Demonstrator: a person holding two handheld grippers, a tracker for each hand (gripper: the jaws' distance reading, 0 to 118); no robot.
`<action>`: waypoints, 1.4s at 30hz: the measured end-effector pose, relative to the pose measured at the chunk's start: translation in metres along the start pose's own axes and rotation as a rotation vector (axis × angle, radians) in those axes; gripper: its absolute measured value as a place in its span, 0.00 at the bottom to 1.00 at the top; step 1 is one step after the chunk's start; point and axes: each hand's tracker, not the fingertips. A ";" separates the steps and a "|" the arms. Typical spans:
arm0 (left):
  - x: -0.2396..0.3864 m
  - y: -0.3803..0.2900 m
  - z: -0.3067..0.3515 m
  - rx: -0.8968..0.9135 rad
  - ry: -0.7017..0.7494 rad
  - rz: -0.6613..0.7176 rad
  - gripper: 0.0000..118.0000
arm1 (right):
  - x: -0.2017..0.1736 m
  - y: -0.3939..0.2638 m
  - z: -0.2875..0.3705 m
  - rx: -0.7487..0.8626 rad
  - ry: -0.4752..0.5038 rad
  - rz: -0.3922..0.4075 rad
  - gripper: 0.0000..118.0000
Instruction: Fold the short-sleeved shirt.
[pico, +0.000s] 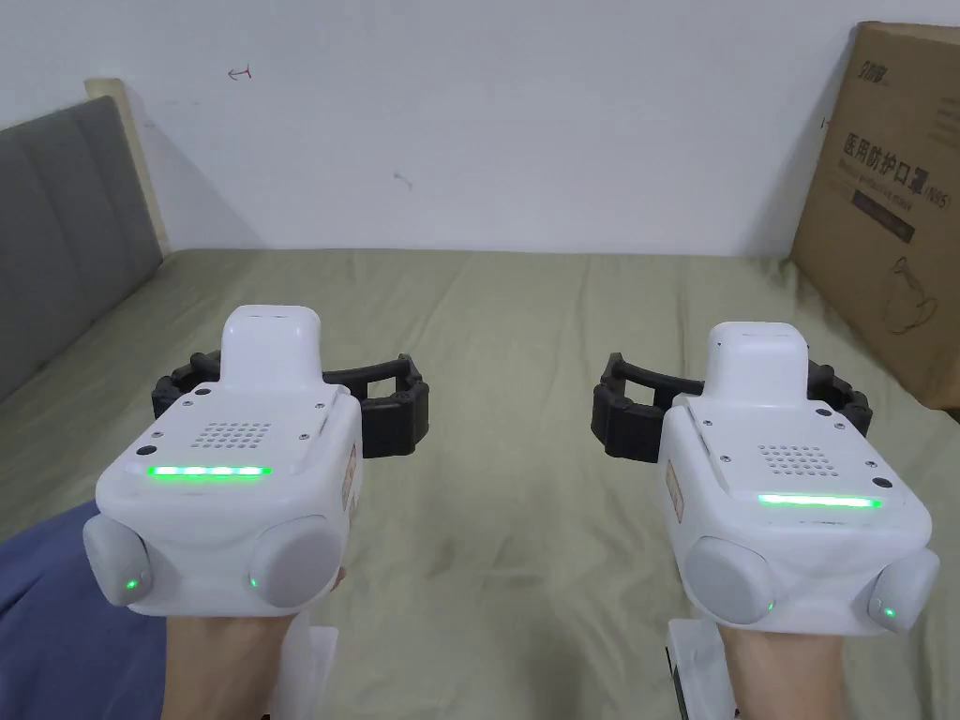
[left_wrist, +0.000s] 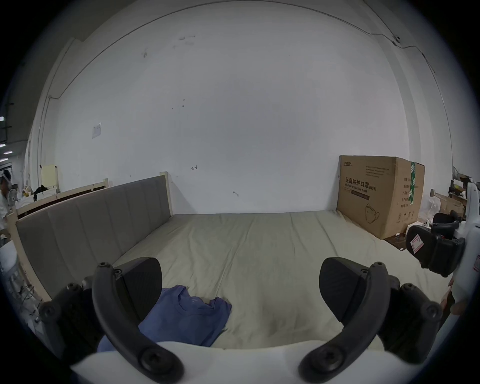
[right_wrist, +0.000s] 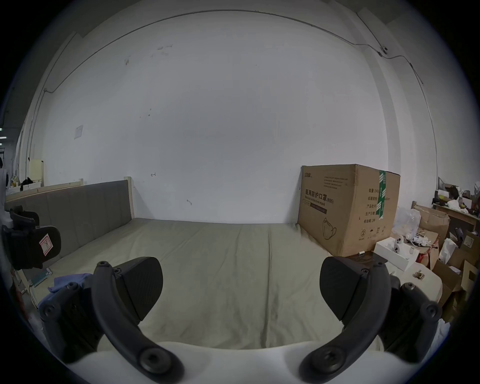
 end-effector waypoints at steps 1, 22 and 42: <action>0.000 0.000 0.000 0.002 0.000 0.004 1.00 | 0.000 0.000 0.000 -0.001 -0.001 0.003 1.00; 0.003 0.008 0.006 0.023 0.015 -0.021 0.48 | 0.005 0.009 0.005 0.027 -0.007 -0.048 0.31; -0.011 0.007 0.004 0.034 0.042 -0.009 0.00 | -0.001 0.010 -0.005 -0.001 0.009 -0.054 0.00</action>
